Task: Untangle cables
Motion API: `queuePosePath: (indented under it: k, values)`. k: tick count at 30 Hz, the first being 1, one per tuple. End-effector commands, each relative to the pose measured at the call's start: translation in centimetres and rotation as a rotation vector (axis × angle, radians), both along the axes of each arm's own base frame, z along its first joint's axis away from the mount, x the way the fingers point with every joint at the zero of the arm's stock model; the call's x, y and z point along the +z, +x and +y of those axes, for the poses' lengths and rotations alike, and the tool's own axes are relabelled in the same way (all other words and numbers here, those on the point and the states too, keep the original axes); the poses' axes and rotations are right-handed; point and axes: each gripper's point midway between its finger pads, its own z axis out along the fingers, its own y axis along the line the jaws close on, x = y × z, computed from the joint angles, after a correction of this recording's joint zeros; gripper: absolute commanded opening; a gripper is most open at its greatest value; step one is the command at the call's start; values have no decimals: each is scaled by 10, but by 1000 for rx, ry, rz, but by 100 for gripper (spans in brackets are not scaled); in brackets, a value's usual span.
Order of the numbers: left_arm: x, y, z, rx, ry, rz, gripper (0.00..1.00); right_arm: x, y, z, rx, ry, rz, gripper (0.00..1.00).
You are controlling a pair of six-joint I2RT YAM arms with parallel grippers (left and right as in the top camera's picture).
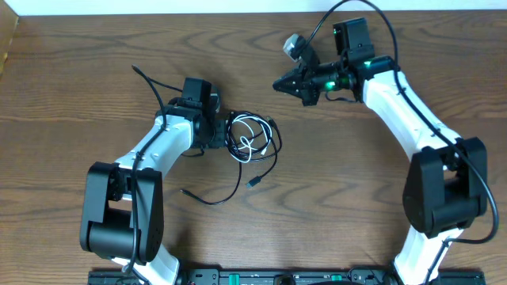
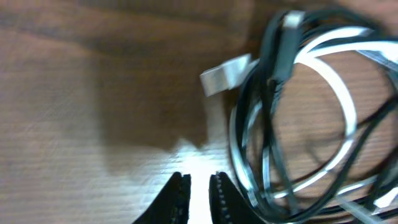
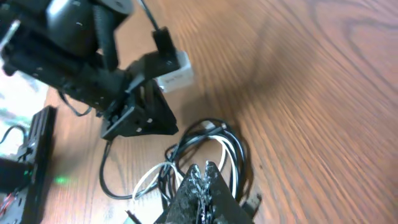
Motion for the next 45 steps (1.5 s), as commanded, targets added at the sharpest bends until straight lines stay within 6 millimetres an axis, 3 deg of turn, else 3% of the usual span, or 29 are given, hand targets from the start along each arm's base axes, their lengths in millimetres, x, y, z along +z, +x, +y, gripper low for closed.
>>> queuePosePath:
  k: [1, 10, 14, 17, 21, 30, 32, 36, 38, 45]
  values:
    - [7, 0, -17, -9, -104, 5, 28, -9, 0, -4, -64, -62, 59, 1]
    - [-3, -30, -20, 198, -164, 176, 35, -36, -17, 5, -82, -217, 104, 6]
    - [-6, -24, -26, 204, -177, 152, 42, -45, -21, 14, -87, -288, 72, 11]
    - [-6, -19, -31, 202, -187, 130, 41, -52, -22, 17, -109, -348, 58, 10]
    - [-8, -21, -30, 275, -182, 148, 30, -57, -20, 15, -162, -385, 80, 9]
    - [-34, -52, -27, 387, -116, 219, 19, -57, -19, 11, -189, -382, 110, 10]
    - [-33, -50, -29, 374, -118, 211, 9, -57, -17, 9, -207, -379, 125, 11]
    - [-16, -38, -39, 227, -164, 154, 7, -58, -15, 2, -254, -373, 180, 11]
    - [1, -27, -43, 129, -164, 87, 7, -60, -14, -5, -284, -376, 217, 3]
    - [87, 13, -54, -106, -174, -250, 7, -60, 3, -40, -491, -317, 412, 1]
